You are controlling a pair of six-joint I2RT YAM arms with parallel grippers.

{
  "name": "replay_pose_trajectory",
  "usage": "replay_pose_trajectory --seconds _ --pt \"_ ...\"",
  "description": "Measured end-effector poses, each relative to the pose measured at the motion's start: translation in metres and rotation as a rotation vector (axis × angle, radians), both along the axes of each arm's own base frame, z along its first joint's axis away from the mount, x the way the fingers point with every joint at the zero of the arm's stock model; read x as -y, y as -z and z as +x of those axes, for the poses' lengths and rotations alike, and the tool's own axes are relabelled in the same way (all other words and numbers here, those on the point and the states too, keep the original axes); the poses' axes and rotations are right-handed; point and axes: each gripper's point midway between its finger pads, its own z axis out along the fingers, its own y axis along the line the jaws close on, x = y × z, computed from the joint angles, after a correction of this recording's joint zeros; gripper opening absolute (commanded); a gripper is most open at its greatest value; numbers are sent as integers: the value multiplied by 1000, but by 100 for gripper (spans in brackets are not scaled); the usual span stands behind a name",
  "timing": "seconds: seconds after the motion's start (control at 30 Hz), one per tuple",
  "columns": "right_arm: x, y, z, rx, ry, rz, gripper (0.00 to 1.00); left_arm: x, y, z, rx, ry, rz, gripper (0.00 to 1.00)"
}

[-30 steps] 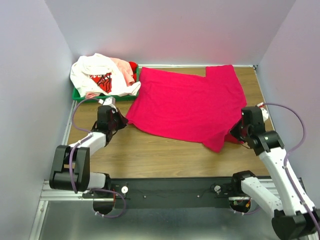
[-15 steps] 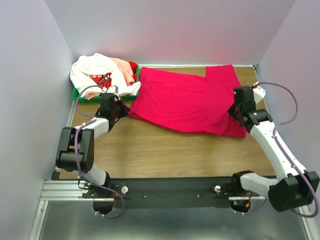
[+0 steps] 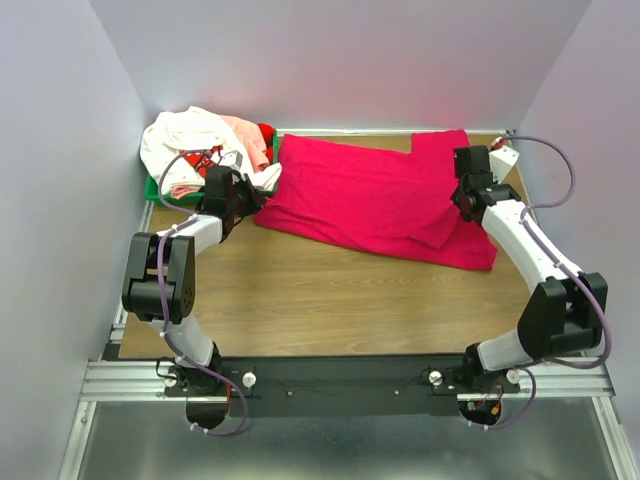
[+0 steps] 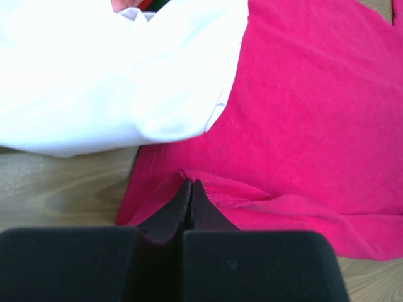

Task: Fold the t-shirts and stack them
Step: Fold the tshirt

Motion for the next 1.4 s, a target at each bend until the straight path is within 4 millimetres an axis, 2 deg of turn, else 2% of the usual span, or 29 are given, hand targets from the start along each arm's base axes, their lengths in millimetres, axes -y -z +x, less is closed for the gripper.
replay_pose_trajectory --seconds 0.2,0.43,0.63,1.07,1.4 --pt "8 7 19 -23 14 -26 0 3 -3 9 8 13 -8 0" --pt "16 13 41 -35 29 -50 1 6 4 17 -6 23 -12 0" --pt "23 23 51 -63 40 -68 0 6 3 21 -1 22 -13 0" --pt "52 24 46 -77 111 -108 0 6 1 22 6 22 -15 0" --pt "61 25 43 -87 128 -115 0 7 1 23 6 20 -18 0"
